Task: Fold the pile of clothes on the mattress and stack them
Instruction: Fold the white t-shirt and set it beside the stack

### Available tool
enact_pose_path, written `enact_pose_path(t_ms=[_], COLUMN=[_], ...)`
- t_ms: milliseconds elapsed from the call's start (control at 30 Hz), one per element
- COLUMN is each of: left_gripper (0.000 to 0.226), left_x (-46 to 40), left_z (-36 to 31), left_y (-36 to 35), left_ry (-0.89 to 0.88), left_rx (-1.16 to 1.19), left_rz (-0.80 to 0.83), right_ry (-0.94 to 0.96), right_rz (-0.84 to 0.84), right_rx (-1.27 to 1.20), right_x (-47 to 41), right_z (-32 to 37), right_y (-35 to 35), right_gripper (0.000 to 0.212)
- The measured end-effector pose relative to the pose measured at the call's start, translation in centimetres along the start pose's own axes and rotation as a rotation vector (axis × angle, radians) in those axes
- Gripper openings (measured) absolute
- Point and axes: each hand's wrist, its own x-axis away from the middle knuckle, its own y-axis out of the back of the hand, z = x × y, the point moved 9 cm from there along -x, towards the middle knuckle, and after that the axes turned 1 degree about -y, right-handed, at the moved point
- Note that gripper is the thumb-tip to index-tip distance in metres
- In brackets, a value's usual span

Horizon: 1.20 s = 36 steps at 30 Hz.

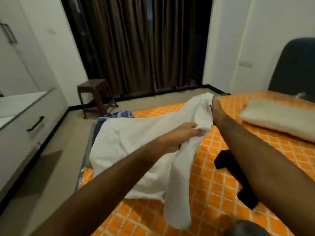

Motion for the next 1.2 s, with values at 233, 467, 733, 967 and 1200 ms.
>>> enact_pose_path(t_ms=[233, 467, 733, 967, 1200], left_gripper=[0.017, 0.024, 0.019, 0.041, 0.033], left_x=[-10.4, -12.6, 1.1, 7.3, 6.7], left_z=[13.9, 18.9, 26.3, 31.2, 31.0], left_y=[-11.5, -13.1, -3.7, -0.1, 2.8], left_ry=[0.269, 0.114, -0.237, -0.139, 0.003], left_rx=[0.151, -0.028, -0.972, -1.493, -1.610], left_rz=[0.046, 0.148, 0.187, 0.102, 0.019], right_ry=[-0.167, -0.051, -0.022, 0.054, -0.045], right_rz=[-0.406, -0.425, 0.845, 0.946, 0.965], right_rx=[0.360, 0.879, 1.435, 1.808, 1.796], right_x=[-5.6, -0.1, 13.8, 15.7, 17.1], right_z=[-10.2, -15.2, -24.2, -27.1, -23.3], right_y=[21.6, 29.2, 16.5, 13.4, 16.1], right_gripper=[0.032, 0.037, 0.044, 0.059, 0.042])
